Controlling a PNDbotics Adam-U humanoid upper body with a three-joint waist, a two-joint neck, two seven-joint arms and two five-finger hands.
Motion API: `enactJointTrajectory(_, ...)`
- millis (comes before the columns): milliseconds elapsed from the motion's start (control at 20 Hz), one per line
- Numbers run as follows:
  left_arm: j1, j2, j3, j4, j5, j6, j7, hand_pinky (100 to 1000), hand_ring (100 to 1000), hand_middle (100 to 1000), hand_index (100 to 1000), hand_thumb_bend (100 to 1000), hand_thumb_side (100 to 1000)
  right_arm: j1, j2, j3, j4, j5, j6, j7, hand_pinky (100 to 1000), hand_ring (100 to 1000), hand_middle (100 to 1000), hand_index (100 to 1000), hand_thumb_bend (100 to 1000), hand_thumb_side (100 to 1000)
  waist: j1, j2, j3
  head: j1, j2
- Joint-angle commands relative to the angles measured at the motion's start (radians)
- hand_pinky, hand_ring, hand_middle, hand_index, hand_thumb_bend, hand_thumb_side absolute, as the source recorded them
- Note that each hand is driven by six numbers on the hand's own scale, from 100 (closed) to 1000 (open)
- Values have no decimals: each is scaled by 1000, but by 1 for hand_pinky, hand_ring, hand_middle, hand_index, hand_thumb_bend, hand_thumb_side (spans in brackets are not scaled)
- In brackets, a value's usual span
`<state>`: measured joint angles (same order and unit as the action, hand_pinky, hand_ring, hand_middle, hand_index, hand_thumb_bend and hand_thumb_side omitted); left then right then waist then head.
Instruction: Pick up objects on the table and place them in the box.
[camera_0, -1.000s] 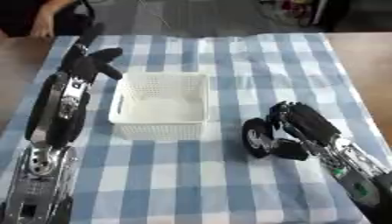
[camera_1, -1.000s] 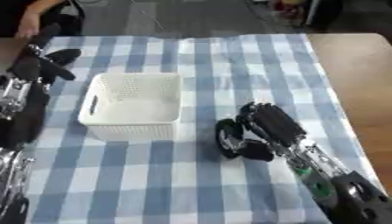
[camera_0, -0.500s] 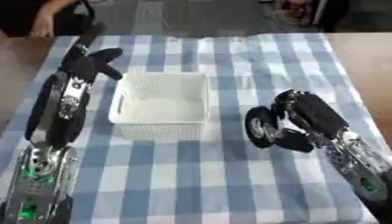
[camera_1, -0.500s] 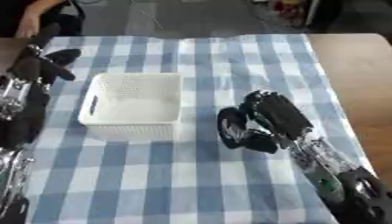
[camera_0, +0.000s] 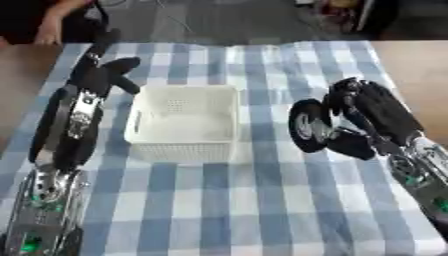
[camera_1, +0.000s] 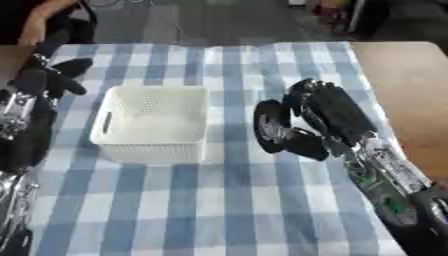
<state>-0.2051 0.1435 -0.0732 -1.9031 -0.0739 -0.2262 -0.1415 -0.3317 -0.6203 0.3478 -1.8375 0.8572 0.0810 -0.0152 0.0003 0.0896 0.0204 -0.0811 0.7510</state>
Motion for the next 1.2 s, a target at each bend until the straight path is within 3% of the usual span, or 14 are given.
enactJointTrajectory(50,-10,2,-1,-13,4,0,0,924,799,1000,553,100,911,-21,-29,-19,-32,-8,11,-1,406,280,320,419,100,870,-2,-14,0,-7,-11)
enactJointTrajectory(300,-10,2,-2,-14,5,0,-1,924,799,1000,554,100,911,-32,-36,-19,-40,-16,15,3,407,281,322,422,100,857,-2,-15,1,-9,-12)
enactJointTrajectory(450,-11,2,-2,-14,6,0,-1,924,800,1000,554,100,911,-42,-39,-17,-43,-19,14,12,414,285,328,434,100,746,-3,-15,2,-9,-14)
enactJointTrajectory(500,-11,2,-3,-14,6,0,-2,924,800,1000,554,100,911,-46,-40,-17,-44,-20,14,14,414,285,328,434,100,753,-3,-15,2,-9,-14)
enactJointTrajectory(550,-11,2,-3,-13,6,0,-2,925,800,1000,554,100,911,-50,-42,-17,-46,-21,17,13,410,284,324,427,100,671,-3,-15,2,-10,-14)
enactJointTrajectory(1200,-20,-5,-6,-18,12,1,-6,923,800,1000,556,100,908,-122,-68,-13,-67,-40,32,8,411,282,324,428,100,710,-2,-9,17,-18,-26)
